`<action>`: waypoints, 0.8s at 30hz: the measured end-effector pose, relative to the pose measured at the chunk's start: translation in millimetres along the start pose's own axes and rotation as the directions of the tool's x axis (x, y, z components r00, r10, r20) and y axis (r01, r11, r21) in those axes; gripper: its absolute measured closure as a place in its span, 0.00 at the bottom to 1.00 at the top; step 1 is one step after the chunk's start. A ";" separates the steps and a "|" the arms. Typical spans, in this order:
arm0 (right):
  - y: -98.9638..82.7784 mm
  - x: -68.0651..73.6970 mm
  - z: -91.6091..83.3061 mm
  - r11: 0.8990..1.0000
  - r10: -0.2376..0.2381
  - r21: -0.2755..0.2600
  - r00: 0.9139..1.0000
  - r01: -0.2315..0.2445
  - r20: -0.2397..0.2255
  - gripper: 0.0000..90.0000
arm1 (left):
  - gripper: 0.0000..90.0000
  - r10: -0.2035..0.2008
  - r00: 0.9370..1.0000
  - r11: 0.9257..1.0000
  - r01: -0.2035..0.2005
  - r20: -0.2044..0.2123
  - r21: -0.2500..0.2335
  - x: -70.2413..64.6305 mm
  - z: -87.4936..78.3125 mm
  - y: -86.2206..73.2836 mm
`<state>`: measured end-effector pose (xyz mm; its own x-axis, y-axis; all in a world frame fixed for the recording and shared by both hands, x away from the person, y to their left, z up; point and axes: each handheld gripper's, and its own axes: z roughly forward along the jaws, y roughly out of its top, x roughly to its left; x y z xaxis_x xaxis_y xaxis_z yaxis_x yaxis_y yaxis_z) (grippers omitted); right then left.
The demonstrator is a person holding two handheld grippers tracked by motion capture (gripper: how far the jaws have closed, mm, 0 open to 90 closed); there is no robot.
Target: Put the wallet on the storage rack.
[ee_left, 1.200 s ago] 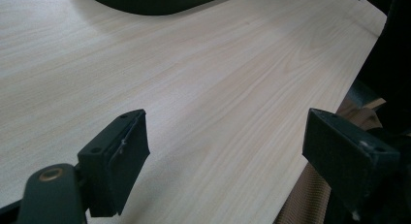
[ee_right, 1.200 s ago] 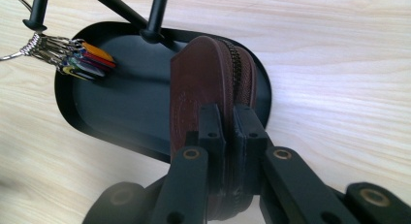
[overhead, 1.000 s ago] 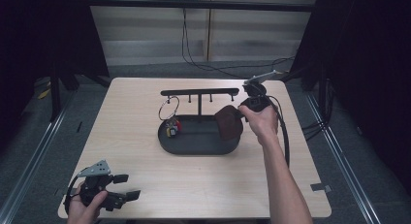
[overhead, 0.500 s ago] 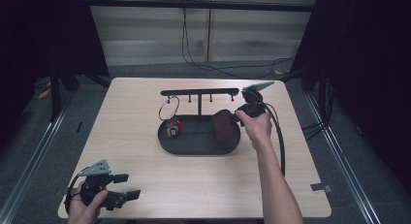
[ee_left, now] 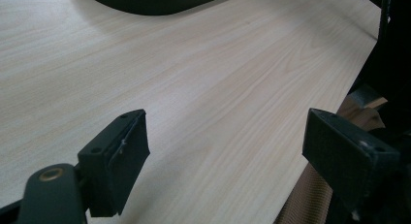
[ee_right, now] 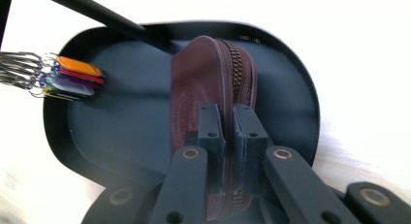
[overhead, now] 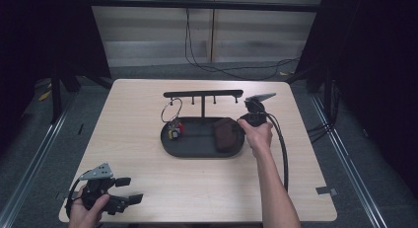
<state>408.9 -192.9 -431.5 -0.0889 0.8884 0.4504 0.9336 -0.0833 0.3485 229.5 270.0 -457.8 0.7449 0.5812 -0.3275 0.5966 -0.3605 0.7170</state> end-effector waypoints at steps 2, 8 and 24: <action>-0.8 -1.8 2.8 1.000 0.010 -0.007 1.000 -0.010 0.001 0.92 | 0.18 0.003 1.000 1.000 -0.003 0.002 0.001 -0.3 0.0 0.3; -0.1 -1.7 5.9 1.000 -0.011 -0.016 0.999 0.012 0.042 0.89 | 0.18 0.001 1.000 1.000 -0.001 0.006 0.001 0.1 0.3 0.1; -7.5 -13.2 5.8 0.999 -0.021 -0.039 0.995 0.025 0.098 0.72 | 0.18 0.002 1.000 1.000 -0.002 0.004 0.007 0.0 1.3 0.1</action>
<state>405.1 -201.4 -444.8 -0.0738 0.9300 0.3600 0.9169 -0.0787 0.3913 229.9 269.0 -458.4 0.7474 0.5775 -0.3285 0.5970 -0.3668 0.7135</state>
